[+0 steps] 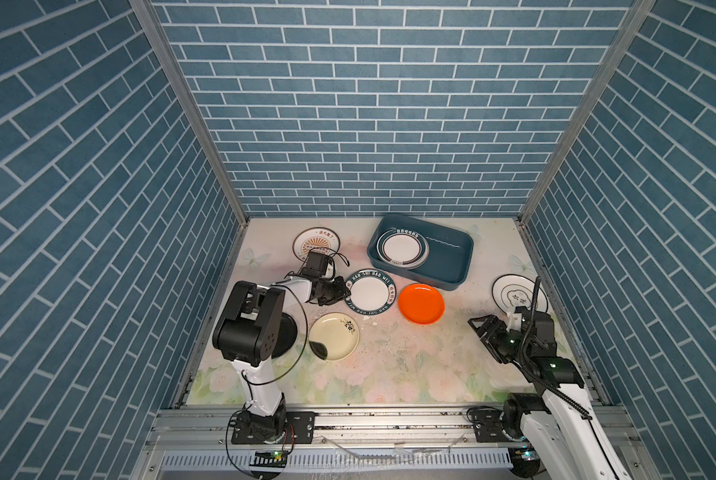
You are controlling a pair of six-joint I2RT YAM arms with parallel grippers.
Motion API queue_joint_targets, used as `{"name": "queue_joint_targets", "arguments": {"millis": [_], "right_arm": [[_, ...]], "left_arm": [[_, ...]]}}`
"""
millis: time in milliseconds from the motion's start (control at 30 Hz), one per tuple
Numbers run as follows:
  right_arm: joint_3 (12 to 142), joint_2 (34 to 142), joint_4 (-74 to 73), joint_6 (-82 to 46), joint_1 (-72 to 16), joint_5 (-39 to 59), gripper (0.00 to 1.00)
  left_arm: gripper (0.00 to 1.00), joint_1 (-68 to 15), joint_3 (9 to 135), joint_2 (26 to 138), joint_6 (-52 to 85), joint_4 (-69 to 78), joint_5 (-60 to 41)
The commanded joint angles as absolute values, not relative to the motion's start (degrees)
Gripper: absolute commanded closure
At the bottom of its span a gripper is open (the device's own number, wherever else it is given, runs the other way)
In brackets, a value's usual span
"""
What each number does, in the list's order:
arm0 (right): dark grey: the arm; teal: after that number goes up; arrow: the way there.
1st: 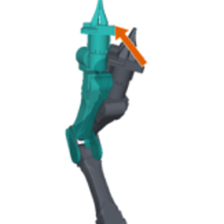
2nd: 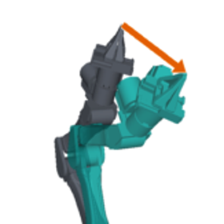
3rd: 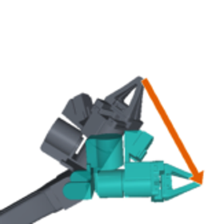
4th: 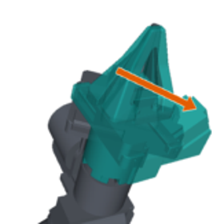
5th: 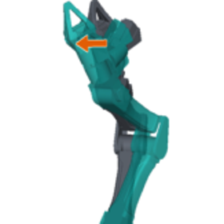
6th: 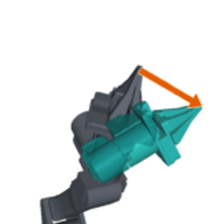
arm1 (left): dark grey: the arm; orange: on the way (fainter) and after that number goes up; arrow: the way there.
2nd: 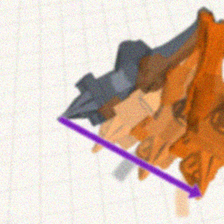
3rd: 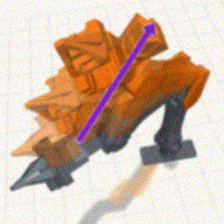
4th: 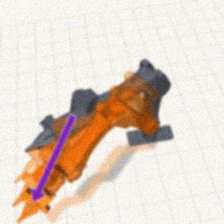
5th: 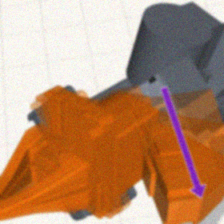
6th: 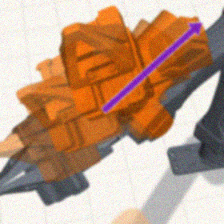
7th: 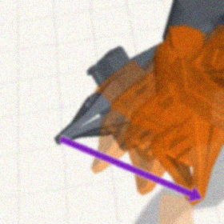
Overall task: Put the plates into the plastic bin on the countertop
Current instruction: 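Close the left gripper on the plate rim and tilt the plate up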
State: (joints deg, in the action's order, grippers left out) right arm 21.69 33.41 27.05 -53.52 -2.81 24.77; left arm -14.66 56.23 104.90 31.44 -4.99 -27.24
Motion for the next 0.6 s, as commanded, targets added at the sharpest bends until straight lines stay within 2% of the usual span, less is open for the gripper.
{"name": "queue_joint_targets", "arguments": {"millis": [0, 200, 500, 567], "right_arm": [[23.14, 32.61, 28.23, -51.59, -2.52, 24.08, 0.23], [23.12, 31.60, 29.17, -51.68, -2.55, 23.99, 0.23], [23.29, 31.11, 29.52, -51.86, -2.55, 24.24, 0.23], [23.38, 31.20, 29.44, -51.86, -2.55, 24.42, 0.23]], "left_arm": [[0.75, -14.81, 57.46, 105.62, 31.05, -4.78, -27.34], [0.85, -14.85, 57.73, 105.14, 31.17, -5.19, -27.31], [0.90, -14.85, 57.83, 103.29, 31.33, -6.04, -26.80], [0.97, -14.83, 57.79, 102.65, 31.34, -6.40, -26.60]]}}
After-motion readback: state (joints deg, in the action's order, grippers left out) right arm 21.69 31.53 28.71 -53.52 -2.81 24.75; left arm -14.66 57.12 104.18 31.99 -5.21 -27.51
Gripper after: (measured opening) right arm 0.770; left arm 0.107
